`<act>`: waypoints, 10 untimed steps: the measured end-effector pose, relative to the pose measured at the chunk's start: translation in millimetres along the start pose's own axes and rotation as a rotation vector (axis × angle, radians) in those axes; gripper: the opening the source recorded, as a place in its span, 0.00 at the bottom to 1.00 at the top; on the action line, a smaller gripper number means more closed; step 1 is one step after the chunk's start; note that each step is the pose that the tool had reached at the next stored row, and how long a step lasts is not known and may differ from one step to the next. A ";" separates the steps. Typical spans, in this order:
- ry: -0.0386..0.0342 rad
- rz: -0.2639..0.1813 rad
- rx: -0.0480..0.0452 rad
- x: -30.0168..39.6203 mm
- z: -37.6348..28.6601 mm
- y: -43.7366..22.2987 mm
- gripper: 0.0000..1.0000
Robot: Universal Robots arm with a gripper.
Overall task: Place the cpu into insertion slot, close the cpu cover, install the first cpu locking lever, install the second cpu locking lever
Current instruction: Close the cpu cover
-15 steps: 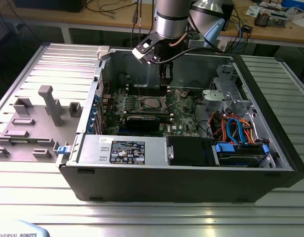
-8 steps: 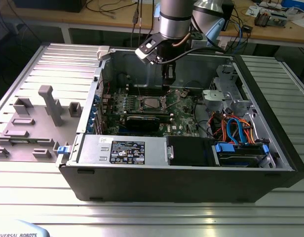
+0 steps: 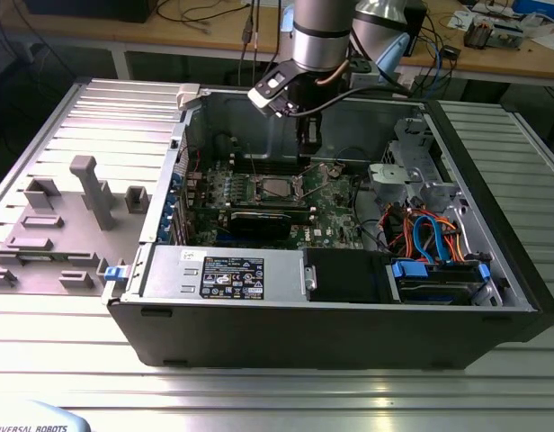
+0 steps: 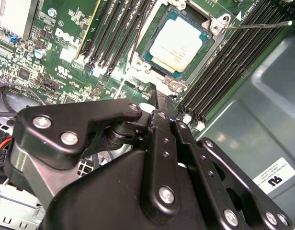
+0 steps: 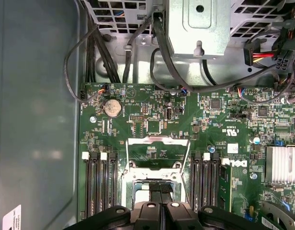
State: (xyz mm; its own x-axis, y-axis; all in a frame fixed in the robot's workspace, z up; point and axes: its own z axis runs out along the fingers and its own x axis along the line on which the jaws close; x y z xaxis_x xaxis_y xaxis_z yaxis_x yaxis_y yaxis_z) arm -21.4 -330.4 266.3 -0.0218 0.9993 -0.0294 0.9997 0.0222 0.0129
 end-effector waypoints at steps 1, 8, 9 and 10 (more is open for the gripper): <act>0.0000 0.000 0.0000 0.0 0.0 1.2 0.11; 0.0000 0.000 0.0006 -0.4 0.2 17.3 0.11; 0.0001 0.000 0.0006 -0.4 0.3 19.4 0.11; -0.0001 0.000 0.0006 -0.5 0.2 21.0 0.11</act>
State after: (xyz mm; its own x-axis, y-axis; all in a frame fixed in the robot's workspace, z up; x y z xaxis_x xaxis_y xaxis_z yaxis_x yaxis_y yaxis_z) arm -0.4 -330.4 266.3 -0.0218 0.9993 -0.0295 0.9997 0.0222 0.0123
